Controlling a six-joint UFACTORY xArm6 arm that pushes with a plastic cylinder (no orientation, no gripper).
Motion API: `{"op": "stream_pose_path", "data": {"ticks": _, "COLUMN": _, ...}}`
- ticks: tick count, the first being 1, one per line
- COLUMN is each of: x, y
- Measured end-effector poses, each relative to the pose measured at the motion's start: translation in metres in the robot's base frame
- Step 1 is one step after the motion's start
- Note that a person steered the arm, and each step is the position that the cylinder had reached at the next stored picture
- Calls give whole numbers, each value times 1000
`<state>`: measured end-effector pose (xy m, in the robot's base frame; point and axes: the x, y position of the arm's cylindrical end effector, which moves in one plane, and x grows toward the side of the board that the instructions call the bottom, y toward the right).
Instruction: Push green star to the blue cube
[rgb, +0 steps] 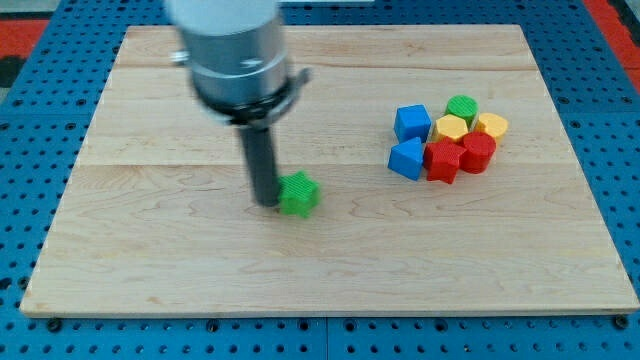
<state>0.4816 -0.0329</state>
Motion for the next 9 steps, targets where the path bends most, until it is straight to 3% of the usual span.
{"op": "stream_pose_path", "data": {"ticks": 1, "x": -1, "y": 35}}
{"op": "stream_pose_path", "data": {"ticks": 2, "x": 36, "y": 49}}
{"op": "stream_pose_path", "data": {"ticks": 3, "x": 10, "y": 74}}
{"op": "stream_pose_path", "data": {"ticks": 4, "x": -28, "y": 53}}
{"op": "stream_pose_path", "data": {"ticks": 6, "x": -46, "y": 61}}
{"op": "stream_pose_path", "data": {"ticks": 7, "x": -60, "y": 14}}
{"op": "stream_pose_path", "data": {"ticks": 8, "x": -94, "y": 47}}
{"op": "stream_pose_path", "data": {"ticks": 9, "x": -84, "y": 88}}
